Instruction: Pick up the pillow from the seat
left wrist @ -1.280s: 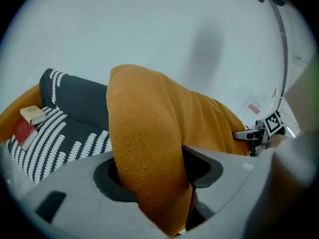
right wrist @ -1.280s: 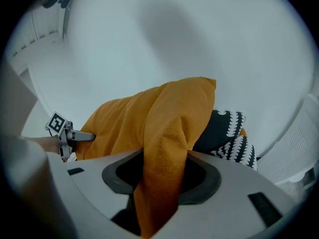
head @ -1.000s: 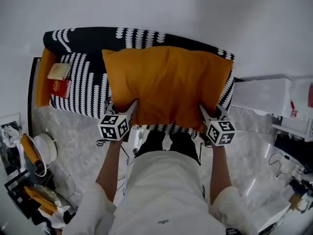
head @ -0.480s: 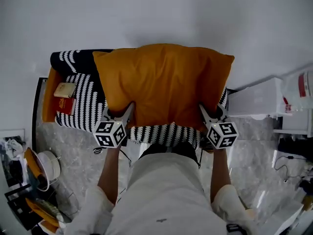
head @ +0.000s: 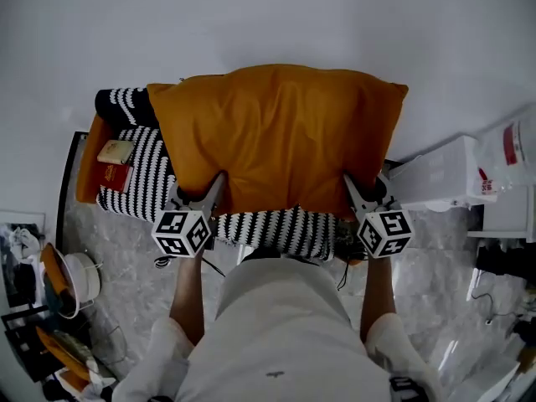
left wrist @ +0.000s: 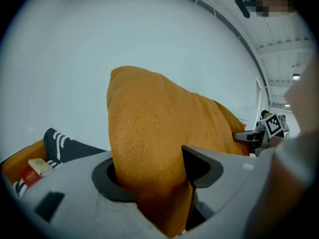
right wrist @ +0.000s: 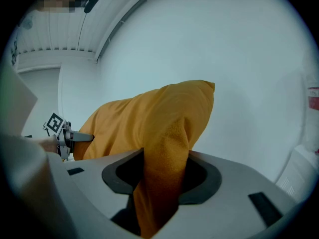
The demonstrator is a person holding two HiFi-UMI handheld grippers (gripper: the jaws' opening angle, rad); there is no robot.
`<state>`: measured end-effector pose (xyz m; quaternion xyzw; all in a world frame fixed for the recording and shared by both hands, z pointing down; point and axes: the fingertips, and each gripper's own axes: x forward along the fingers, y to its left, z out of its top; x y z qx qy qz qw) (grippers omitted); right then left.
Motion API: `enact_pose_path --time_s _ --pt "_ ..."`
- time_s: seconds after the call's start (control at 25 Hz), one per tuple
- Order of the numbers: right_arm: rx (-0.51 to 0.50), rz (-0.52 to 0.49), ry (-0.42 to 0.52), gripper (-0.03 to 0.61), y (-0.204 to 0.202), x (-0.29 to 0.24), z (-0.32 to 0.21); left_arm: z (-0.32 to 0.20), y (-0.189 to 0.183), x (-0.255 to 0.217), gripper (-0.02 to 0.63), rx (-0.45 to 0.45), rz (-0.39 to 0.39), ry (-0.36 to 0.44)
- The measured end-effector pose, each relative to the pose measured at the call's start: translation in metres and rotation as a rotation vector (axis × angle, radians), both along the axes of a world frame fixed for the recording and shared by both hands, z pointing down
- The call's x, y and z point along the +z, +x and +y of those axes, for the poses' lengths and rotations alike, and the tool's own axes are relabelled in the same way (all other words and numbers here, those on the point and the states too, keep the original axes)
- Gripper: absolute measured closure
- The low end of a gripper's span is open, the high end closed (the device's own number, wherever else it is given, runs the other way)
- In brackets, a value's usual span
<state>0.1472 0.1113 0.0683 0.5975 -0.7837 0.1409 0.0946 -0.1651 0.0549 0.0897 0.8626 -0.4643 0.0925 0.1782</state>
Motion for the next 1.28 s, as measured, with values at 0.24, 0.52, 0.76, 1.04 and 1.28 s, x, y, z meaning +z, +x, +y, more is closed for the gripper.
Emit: enact_pose_path --time_s 0.24,0.52,0.76,1.04,1.28 --pt "-0.004 -0.001 0.062 0.382 0.019 -0.025 0.021 0.022 0.017 -0.029 0.336 -0.013 -0.003 0.059" --pt "-0.022 0.001 0.108 0.383 0.036 -0.041 0.049 0.055 0.033 -0.049 0.334 -0.027 -0.007 0.11" --pt "-0.045 0.011 0.122 0.388 0.041 -0.044 0.071 0.085 0.037 -0.051 0.334 -0.05 -0.005 0.12" --pt "-0.071 0.014 0.131 0.388 0.045 -0.045 0.093 0.114 0.039 -0.051 0.334 -0.077 -0.007 0.127" --pt "-0.084 0.006 0.138 0.388 0.046 -0.045 0.108 0.132 0.04 -0.054 0.333 -0.093 -0.017 0.137"
